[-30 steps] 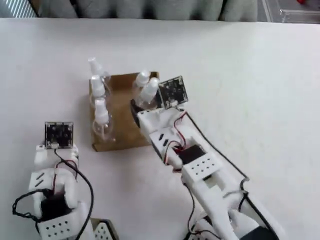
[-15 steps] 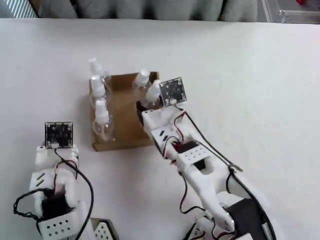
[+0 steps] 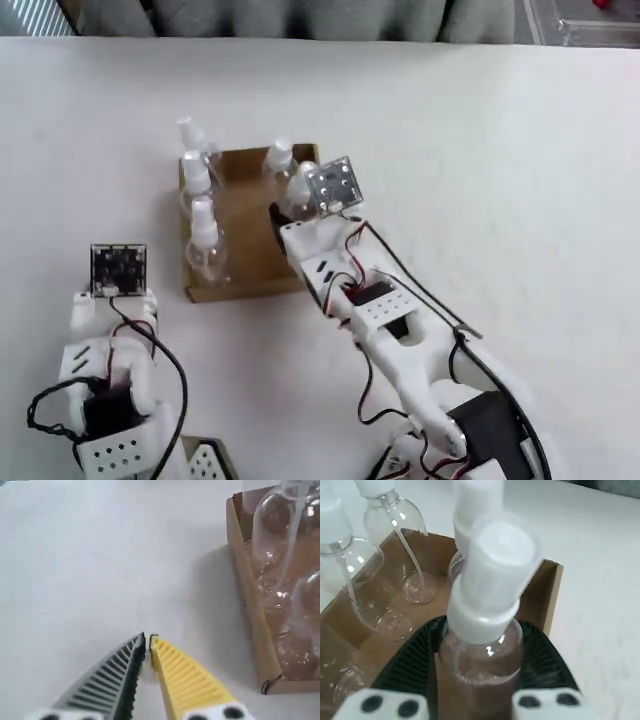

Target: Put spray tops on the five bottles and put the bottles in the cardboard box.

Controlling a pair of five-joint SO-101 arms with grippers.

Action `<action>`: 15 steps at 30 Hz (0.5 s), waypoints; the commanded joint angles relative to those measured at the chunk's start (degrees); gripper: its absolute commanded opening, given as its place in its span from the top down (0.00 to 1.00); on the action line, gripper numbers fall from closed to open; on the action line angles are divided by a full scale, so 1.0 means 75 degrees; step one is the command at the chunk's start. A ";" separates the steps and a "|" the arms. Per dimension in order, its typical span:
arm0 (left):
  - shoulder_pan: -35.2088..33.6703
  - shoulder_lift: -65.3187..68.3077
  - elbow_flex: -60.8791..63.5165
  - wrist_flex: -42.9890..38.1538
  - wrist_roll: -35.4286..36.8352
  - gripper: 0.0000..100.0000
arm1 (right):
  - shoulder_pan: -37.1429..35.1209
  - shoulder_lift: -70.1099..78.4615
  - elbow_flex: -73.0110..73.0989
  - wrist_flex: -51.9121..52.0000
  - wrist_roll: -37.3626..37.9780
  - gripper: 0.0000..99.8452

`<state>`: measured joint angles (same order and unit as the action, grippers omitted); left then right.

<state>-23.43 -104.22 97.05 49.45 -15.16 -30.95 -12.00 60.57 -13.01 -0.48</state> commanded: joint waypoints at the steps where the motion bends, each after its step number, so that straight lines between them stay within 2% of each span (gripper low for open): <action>1: 0.0182 -0.0100 -0.0023 -0.0223 -0.0035 0.98 | 0.0064 0.0053 -0.0047 -0.0006 0.0105 0.98; 15: 0.0182 -0.0100 -0.0023 -0.0223 -0.0035 0.98 | 0.0064 0.0088 0.0141 -0.0006 0.0152 0.98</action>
<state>-22.90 -104.22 97.05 49.45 -15.16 -30.95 -12.26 61.10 -13.01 -0.13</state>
